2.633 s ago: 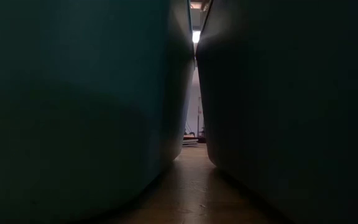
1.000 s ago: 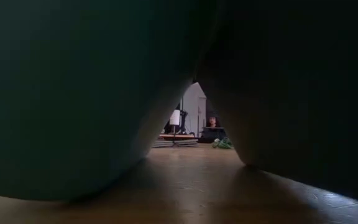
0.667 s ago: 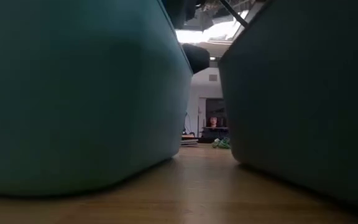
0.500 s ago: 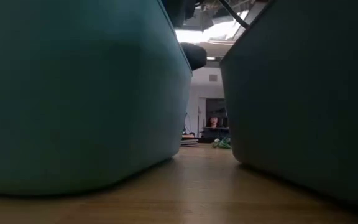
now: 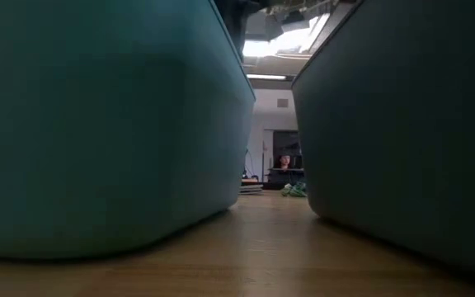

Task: Pick & Place USB Port
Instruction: Adjust the green bin

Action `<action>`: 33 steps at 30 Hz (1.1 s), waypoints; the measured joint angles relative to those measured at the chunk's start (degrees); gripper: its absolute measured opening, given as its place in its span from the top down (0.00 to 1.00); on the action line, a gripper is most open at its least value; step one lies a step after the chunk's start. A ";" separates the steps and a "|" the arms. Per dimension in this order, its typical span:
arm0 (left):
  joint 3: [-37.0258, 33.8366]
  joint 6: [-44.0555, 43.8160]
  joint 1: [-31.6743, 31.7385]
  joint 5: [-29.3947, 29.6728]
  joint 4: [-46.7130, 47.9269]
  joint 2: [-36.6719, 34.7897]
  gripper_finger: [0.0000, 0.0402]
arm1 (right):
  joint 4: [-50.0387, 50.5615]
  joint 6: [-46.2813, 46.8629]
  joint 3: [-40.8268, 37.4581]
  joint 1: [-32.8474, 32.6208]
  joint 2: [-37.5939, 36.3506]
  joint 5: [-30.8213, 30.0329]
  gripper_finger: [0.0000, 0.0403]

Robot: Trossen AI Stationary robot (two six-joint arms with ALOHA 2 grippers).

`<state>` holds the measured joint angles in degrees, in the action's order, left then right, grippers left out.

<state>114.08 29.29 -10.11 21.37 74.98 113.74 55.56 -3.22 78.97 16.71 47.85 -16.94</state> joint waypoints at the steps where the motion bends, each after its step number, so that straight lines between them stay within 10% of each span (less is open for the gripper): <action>1: -0.02 -1.78 1.05 1.60 -0.14 -0.91 0.90 | 0.01 0.02 0.00 0.00 -0.01 0.00 0.47; 9: -0.24 -15.61 12.40 6.37 3.53 -3.28 1.00 | 0.01 2.24 -0.01 0.00 0.01 0.01 0.47; 18: -11.92 -19.17 23.57 -5.24 3.22 -2.77 1.00 | 0.01 7.54 -0.01 0.00 0.01 0.01 0.47; 33: -38.03 -14.61 19.30 -24.70 5.04 -9.29 1.00 | -5.87 10.47 0.00 0.00 0.75 -4.93 0.47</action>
<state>76.05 14.68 9.19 -3.33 80.02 104.45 49.69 7.25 78.97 16.71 48.60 -21.87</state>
